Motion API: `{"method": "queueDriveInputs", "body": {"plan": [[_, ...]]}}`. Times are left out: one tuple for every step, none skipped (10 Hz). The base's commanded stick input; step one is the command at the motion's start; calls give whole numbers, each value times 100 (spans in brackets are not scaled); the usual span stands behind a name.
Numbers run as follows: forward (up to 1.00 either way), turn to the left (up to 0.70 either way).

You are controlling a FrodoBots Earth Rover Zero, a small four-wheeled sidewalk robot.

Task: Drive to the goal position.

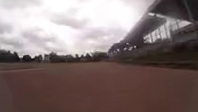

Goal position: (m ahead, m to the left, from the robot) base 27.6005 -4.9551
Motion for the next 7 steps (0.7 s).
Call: {"method": "queueDriveInputs", "body": {"plan": [[70,0],[70,0],[70,0],[70,0],[70,0],[70,0],[70,0]]}}
